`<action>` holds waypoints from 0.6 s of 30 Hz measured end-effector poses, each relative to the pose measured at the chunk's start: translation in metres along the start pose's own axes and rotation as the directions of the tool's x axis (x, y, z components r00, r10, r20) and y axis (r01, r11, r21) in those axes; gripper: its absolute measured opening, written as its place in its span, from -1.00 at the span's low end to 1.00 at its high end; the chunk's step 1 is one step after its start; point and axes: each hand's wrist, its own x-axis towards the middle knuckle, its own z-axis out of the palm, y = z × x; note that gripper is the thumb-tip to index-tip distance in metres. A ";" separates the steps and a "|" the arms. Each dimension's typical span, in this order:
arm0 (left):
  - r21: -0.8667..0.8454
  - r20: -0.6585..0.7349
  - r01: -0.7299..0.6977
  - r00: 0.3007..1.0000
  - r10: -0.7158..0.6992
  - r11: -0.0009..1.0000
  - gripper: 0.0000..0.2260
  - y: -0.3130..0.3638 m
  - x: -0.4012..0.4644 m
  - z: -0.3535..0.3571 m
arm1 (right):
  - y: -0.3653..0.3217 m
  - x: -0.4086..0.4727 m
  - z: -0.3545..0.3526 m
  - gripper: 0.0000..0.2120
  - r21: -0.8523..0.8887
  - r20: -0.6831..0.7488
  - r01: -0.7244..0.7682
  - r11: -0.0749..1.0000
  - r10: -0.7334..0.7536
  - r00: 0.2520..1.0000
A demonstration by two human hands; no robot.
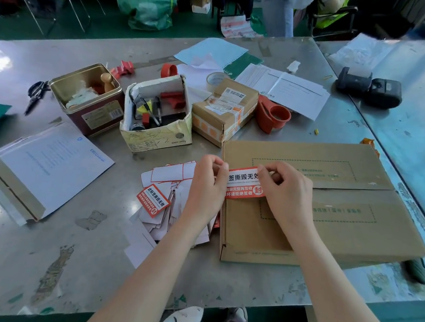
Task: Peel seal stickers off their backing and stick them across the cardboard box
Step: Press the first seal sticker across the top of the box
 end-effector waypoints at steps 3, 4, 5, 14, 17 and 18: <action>0.103 0.017 -0.039 0.999 0.037 0.994 -0.92 0.002 -0.004 0.000 | 0.000 0.000 -0.001 -0.86 -0.005 -0.016 0.009 1.000 -0.010 1.000; 0.122 0.021 -0.049 0.999 0.047 0.991 -0.90 0.003 -0.006 0.000 | 0.000 0.000 -0.002 -0.86 -0.004 -0.018 0.013 1.000 -0.013 1.000; 0.128 0.019 -0.056 0.998 0.054 0.990 -0.89 0.003 -0.007 0.000 | -0.001 0.000 -0.002 -0.86 -0.002 -0.019 0.017 1.000 -0.017 1.000; 0.167 0.056 -0.055 0.997 0.046 0.984 -0.81 0.011 -0.009 0.000 | 0.005 0.003 -0.002 -0.85 0.158 -0.119 -0.132 0.978 0.152 0.981; 0.211 0.091 -0.026 0.996 0.007 0.977 -0.72 0.015 -0.010 0.002 | 0.005 0.002 -0.003 -0.86 0.179 -0.134 -0.122 0.976 0.147 0.980; 0.213 0.106 -0.012 0.994 -0.010 0.977 -0.68 0.017 -0.011 0.004 | 0.005 0.002 -0.003 -0.86 0.189 -0.136 -0.121 0.974 0.148 0.979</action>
